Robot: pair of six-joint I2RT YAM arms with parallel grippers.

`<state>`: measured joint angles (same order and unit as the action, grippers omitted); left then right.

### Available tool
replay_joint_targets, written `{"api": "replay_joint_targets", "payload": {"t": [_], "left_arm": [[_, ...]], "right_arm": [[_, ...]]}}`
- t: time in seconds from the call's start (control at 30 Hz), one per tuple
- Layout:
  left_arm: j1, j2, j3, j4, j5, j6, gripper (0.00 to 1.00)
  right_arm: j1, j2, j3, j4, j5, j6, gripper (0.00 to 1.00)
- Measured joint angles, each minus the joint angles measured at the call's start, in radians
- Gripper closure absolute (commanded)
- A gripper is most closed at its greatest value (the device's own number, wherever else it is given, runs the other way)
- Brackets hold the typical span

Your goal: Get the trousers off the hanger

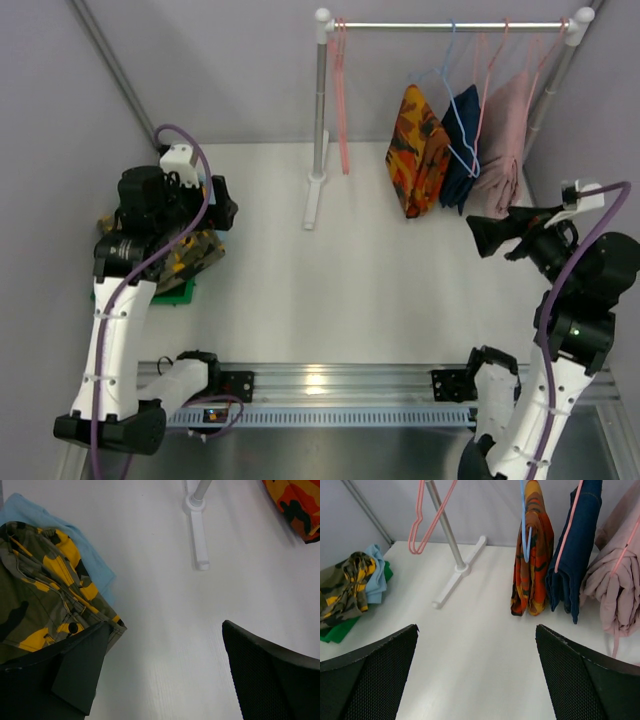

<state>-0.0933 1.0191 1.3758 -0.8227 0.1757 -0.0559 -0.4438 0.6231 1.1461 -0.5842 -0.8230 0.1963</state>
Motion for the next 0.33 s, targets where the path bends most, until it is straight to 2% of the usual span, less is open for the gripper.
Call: {"api": "replay_joint_targets", "payload": {"t": [0.33], "left_arm": [[0.000,-0.073,-0.051,-0.002,-0.070,0.002,0.01]], "right_arm": [[0.000,-0.068,-0.089,-0.079,0.000,-0.066,0.00]]}}
